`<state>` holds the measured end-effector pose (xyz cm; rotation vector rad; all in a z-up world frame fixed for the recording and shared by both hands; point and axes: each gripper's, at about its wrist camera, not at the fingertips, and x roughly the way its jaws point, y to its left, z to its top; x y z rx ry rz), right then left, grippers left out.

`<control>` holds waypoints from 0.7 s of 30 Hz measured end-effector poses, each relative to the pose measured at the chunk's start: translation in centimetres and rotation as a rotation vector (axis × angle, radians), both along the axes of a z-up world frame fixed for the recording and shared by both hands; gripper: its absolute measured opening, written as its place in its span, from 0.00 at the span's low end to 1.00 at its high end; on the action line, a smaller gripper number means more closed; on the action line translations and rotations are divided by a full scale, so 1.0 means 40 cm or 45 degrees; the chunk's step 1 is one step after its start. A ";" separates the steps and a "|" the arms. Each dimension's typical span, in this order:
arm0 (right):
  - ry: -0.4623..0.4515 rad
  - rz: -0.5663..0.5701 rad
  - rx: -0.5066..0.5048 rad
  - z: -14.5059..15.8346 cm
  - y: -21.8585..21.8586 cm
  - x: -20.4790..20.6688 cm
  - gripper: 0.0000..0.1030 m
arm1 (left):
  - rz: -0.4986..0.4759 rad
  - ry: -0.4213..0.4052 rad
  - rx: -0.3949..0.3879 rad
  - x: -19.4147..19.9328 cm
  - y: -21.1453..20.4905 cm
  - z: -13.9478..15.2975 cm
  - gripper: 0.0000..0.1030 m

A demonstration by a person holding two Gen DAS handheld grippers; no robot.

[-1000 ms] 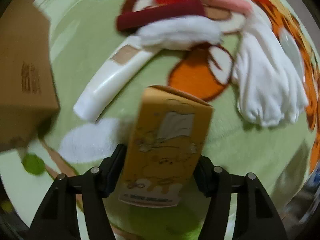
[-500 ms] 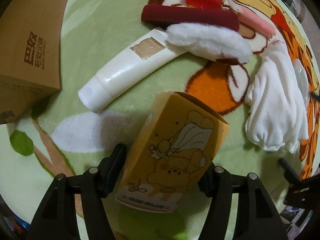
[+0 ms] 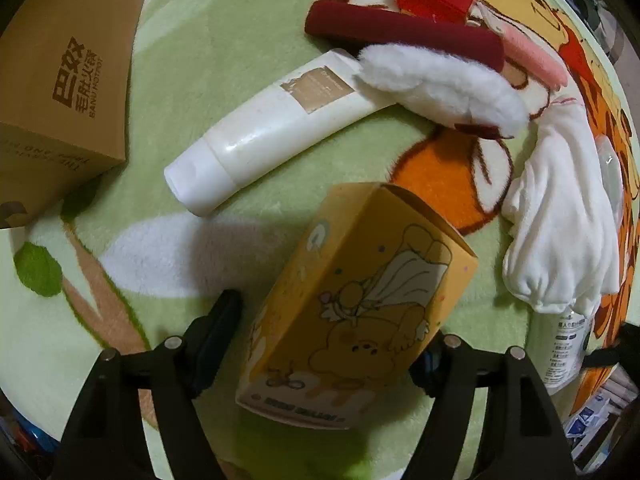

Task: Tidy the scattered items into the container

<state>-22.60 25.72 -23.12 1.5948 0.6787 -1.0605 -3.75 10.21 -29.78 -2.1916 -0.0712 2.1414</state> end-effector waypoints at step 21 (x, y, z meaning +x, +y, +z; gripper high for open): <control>0.837 -0.519 0.246 -0.071 -0.095 0.057 1.00 | -0.012 0.024 -0.066 -0.029 -0.065 -0.005 0.83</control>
